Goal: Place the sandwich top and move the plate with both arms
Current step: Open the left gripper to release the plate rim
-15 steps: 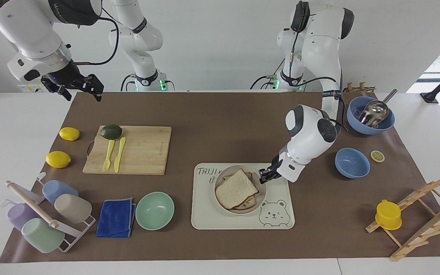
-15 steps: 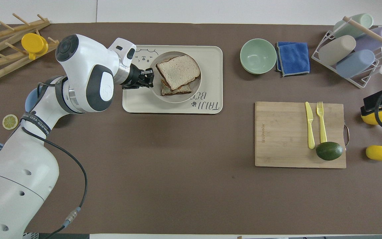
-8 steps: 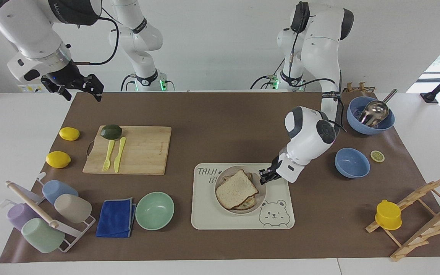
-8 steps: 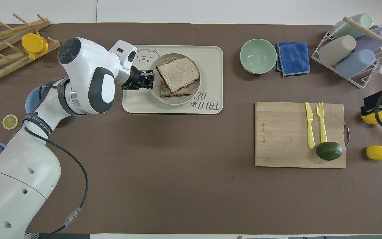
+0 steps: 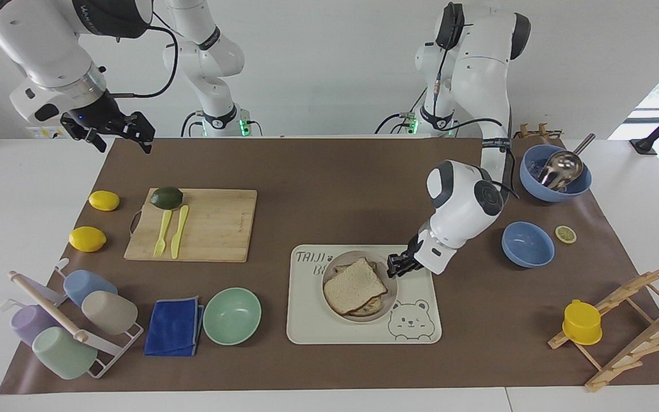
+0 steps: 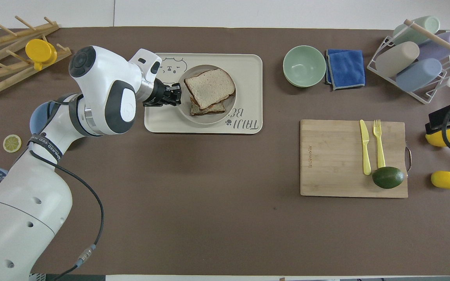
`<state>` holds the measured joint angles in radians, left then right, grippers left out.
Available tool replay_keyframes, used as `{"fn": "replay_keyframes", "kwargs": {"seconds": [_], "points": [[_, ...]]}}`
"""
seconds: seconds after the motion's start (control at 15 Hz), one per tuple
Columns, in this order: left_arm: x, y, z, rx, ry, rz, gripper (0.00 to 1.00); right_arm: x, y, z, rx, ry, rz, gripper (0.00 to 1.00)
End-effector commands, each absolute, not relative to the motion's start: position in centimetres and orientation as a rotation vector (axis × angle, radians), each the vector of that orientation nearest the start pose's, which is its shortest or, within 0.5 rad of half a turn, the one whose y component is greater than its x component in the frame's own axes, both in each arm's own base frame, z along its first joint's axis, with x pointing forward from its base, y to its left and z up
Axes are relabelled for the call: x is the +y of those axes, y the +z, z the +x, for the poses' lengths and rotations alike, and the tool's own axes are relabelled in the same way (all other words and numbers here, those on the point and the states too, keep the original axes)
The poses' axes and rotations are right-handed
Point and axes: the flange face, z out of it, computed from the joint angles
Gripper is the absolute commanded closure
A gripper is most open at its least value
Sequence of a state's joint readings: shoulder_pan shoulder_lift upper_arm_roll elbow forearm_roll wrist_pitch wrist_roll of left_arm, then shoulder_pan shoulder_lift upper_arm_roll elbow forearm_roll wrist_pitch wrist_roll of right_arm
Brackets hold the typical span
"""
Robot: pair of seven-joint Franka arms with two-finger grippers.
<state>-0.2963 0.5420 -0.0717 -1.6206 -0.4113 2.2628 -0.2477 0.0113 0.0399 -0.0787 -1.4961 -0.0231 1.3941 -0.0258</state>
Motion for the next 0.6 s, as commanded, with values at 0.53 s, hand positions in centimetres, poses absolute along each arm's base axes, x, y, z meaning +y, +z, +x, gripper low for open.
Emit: {"fn": "replay_keyframes", "kwargs": {"seconds": [0.53], "points": [[-16.6, 47.9, 63.2, -0.092, -0.002, -3.338, 0.0, -3.7, 62.5, 55.0, 0.085, 0.207, -3.15, 0.0]]}}
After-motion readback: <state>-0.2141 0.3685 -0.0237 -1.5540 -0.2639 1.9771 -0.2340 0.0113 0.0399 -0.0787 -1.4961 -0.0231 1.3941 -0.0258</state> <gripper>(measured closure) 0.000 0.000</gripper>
